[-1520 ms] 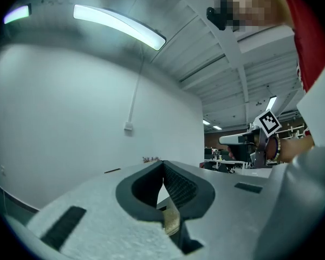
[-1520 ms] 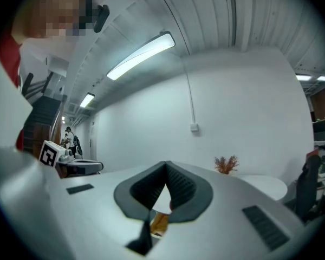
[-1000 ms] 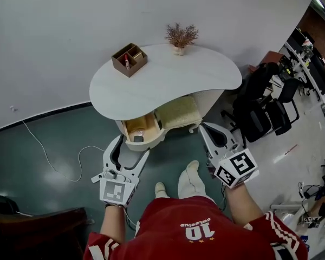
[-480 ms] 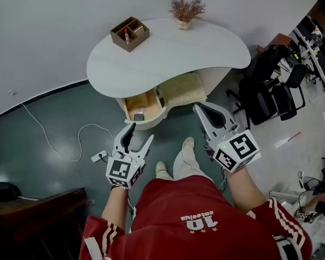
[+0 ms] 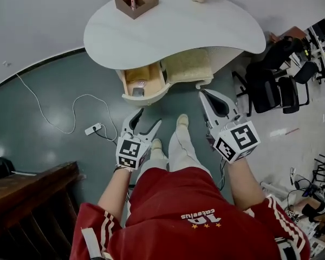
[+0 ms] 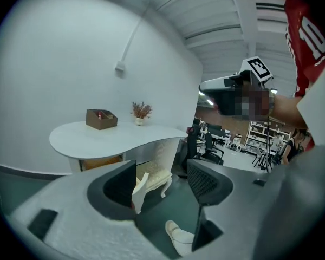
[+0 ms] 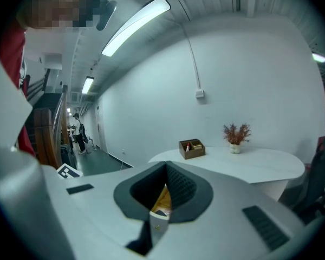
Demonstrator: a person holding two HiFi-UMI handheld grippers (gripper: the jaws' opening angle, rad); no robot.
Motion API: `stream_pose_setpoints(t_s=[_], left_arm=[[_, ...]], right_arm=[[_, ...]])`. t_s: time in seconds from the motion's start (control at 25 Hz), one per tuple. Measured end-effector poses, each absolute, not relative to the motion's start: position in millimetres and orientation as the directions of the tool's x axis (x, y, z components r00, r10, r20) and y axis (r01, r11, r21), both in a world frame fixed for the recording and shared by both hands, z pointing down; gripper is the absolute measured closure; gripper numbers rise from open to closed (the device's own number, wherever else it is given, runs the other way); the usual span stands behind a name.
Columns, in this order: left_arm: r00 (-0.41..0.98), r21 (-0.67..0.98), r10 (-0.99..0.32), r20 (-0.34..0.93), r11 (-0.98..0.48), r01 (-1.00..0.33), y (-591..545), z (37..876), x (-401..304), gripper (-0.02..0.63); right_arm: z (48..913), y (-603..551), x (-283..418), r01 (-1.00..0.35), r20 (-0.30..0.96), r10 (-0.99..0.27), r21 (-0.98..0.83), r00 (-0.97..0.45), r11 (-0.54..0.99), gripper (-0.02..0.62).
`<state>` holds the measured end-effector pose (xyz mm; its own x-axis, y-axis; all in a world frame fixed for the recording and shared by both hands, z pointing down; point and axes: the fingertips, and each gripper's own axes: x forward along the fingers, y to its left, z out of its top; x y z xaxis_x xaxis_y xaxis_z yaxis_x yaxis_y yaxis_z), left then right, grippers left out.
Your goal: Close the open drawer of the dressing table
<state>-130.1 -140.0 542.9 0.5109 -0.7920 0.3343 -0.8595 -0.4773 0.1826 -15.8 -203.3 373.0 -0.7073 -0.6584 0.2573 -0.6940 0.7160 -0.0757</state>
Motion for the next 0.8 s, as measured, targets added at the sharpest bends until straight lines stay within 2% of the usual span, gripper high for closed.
stream_pose_setpoints(t_s=[0.4, 0.8], left_arm=[[0.446, 0.325, -0.772, 0.453, -0.323, -0.889, -163, 638, -127, 0.319], [0.283, 0.456, -0.773, 0.568, 0.010, -0.890, -189, 726, -144, 0.328]], right_arm=[[420, -230, -25, -0.643, 0.333, -0.579, -0.122, -0.744, 0.756, 0.591], [451, -273, -56, -0.514, 0.399, -0.425, -0.150, -0.813, 0.844, 0.591]])
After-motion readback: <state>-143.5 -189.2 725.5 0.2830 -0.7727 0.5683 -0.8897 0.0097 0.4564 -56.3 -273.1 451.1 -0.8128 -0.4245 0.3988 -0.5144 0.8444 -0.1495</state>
